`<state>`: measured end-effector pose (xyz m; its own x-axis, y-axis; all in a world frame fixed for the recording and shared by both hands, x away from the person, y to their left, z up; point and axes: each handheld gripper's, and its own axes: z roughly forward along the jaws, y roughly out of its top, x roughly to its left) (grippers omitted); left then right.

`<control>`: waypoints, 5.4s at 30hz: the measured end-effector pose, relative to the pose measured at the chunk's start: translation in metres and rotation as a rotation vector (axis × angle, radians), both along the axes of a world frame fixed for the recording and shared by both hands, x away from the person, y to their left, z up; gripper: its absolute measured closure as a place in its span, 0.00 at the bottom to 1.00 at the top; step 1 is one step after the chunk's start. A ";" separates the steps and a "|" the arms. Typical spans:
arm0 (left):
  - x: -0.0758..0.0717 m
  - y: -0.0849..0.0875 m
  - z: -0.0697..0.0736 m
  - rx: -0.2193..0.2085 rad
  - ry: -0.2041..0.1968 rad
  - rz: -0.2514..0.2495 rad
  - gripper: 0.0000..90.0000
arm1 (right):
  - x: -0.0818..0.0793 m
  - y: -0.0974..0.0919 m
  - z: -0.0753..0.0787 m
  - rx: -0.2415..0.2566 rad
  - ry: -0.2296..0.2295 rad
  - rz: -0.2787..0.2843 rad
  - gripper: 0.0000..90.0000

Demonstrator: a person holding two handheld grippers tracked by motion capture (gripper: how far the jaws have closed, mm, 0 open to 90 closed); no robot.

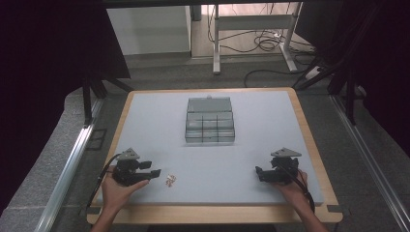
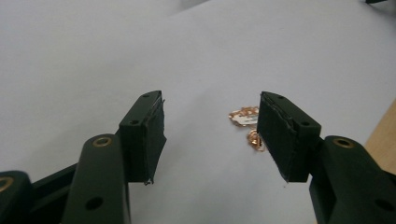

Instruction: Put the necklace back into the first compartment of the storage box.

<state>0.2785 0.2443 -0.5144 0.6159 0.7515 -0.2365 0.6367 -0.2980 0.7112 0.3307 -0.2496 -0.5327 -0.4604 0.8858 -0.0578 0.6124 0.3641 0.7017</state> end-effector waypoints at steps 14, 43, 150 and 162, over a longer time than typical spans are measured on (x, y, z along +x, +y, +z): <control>-0.001 -0.011 -0.002 -0.005 0.045 -0.055 0.51 | 0.000 0.000 0.000 0.002 -0.002 0.003 0.02; -0.003 -0.042 -0.015 0.154 0.100 -0.125 0.70 | 0.000 -0.001 0.000 0.001 -0.002 0.008 0.02; 0.024 -0.004 0.121 -0.096 -0.175 -0.024 0.99 | 0.000 -0.001 -0.001 0.001 -0.005 0.006 0.02; 0.031 -0.001 0.146 -0.102 -0.200 -0.018 0.99 | 0.000 -0.001 0.000 -0.001 -0.002 0.007 0.02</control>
